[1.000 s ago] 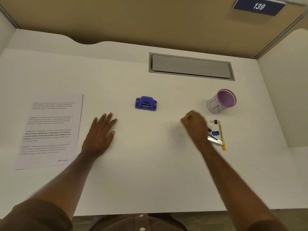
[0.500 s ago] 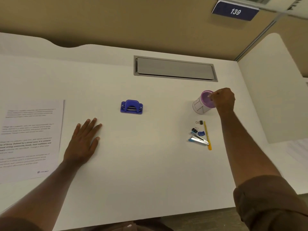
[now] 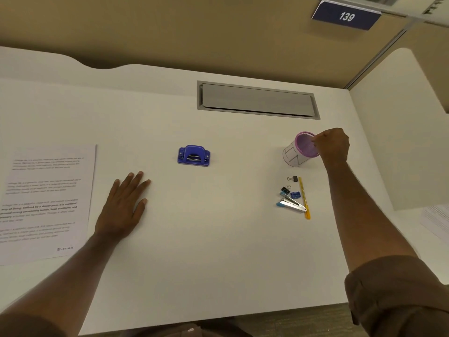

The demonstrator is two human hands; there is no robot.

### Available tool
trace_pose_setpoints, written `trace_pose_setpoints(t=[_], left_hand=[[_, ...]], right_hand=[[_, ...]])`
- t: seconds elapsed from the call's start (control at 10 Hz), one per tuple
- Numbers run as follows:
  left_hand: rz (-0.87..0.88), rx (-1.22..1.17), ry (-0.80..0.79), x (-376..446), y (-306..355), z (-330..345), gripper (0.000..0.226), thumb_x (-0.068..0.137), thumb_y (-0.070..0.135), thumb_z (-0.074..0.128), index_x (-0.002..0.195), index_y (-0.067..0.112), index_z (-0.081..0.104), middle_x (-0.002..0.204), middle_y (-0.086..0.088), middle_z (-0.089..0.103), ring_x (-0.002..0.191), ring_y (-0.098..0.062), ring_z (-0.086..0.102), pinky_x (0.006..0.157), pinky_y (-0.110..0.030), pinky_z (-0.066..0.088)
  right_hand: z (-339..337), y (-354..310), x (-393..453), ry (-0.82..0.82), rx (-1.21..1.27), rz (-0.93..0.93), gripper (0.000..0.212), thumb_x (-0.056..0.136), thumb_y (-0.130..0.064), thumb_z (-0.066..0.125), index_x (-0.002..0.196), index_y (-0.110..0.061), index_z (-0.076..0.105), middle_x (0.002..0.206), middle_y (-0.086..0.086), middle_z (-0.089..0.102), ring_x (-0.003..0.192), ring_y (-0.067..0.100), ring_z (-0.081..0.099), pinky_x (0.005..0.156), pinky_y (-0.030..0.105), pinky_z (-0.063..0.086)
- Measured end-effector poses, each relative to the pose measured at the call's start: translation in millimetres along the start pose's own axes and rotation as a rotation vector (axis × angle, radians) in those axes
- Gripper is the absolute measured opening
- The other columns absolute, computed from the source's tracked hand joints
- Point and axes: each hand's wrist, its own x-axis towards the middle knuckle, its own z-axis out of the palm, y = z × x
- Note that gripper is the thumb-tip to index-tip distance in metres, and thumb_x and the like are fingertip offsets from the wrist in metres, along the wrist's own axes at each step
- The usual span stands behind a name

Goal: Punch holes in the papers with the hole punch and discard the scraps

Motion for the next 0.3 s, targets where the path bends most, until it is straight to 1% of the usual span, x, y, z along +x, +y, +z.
trace_pose_setpoints(t=[0.1,0.2,0.3], left_hand=[[0.0,-0.001,-0.001,0.9,0.6,0.9,0.057,0.102,0.035,0.033,0.154,0.014,0.042,0.166,-0.006,0.031,0.155,-0.027,0.027,0.127,-0.053,0.017],[0.013,0.004,-0.005,-0.4,-0.6,-2.5,0.057,0.102,0.035,0.032,0.154,0.015,0.041,0.167,-0.005,0.03,0.155,-0.027,0.026,0.127,-0.053,0.017],[0.012,0.006,0.0,0.9,-1.1,1.4,0.057,0.102,0.035,0.032,0.154,0.015,0.041,0.167,-0.004,0.03,0.156,-0.026,0.026,0.127,-0.053,0.017]], right_hand=[[-0.3,1.3,0.2,-0.038,0.011,-0.043,0.028,0.089,-0.016,0.068,0.109,0.003,0.074,0.107,0.022,0.074,0.1,0.036,0.07,0.081,0.036,0.055],[-3.4,-0.6,-3.8,-0.05,0.011,-0.041,0.027,0.089,-0.014,0.066,0.109,0.003,0.074,0.108,0.022,0.074,0.1,0.037,0.07,0.084,0.042,0.058],[0.2,-4.7,-14.6,0.036,0.079,-0.093,0.028,0.092,-0.014,0.056,0.106,0.001,0.075,0.106,0.02,0.075,0.099,0.035,0.07,0.081,0.039,0.058]])
